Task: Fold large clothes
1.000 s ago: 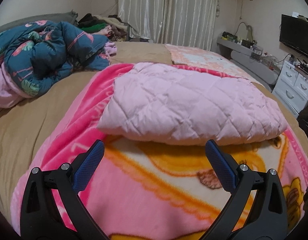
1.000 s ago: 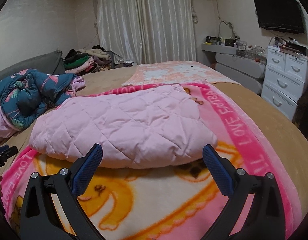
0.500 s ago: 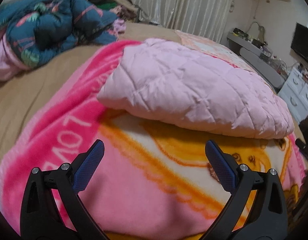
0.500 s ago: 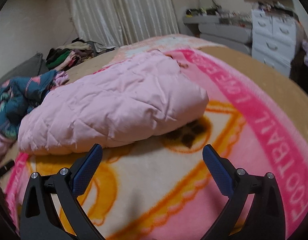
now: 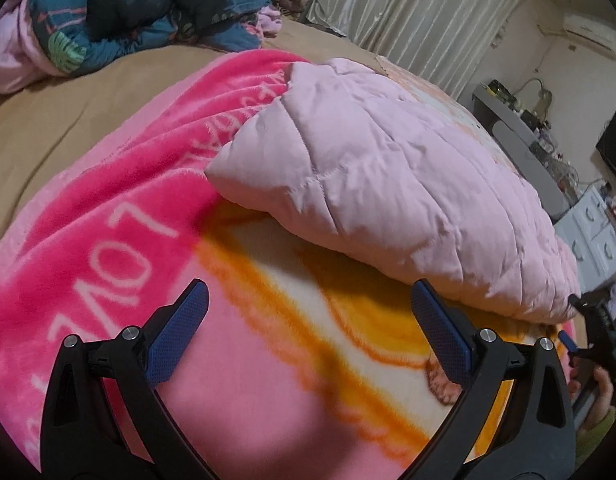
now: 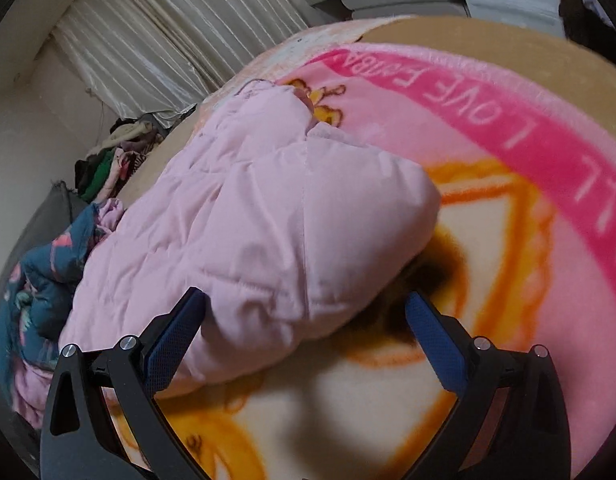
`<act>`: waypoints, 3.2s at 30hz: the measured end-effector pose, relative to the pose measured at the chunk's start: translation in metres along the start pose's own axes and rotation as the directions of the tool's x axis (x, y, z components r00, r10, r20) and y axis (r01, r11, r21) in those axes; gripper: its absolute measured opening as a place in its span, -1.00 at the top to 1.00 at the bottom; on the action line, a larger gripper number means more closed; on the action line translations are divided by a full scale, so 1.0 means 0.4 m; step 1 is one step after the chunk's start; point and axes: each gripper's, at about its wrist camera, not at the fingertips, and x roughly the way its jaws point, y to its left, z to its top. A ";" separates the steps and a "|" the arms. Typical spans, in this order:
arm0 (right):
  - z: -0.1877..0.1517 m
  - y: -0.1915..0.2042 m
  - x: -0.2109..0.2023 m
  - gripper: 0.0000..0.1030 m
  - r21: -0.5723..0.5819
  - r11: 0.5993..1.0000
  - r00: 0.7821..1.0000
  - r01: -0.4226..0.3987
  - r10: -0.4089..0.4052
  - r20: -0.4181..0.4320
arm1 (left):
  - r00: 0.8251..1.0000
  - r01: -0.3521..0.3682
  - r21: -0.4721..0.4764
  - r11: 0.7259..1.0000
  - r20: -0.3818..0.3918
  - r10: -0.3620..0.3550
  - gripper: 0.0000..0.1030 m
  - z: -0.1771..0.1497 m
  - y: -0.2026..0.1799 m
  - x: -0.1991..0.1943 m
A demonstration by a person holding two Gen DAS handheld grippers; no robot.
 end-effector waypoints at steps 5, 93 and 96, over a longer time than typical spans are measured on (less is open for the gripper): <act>0.017 0.010 0.035 -0.92 -0.015 1.000 1.000 -0.011 0.011 -0.010 | 0.999 0.034 -0.057 0.998 -0.009 -0.035 -0.84 0.031 0.002 0.029; -0.173 0.244 -0.346 0.33 -0.608 0.791 0.989 -0.073 0.137 0.060 | 0.967 0.119 0.278 0.953 0.187 -0.175 0.44 0.019 -0.097 -0.218; -0.186 0.232 -0.347 0.33 -0.604 0.794 0.991 -0.065 0.122 0.053 | 0.971 0.105 0.281 0.954 0.180 -0.160 0.42 0.002 -0.084 -0.220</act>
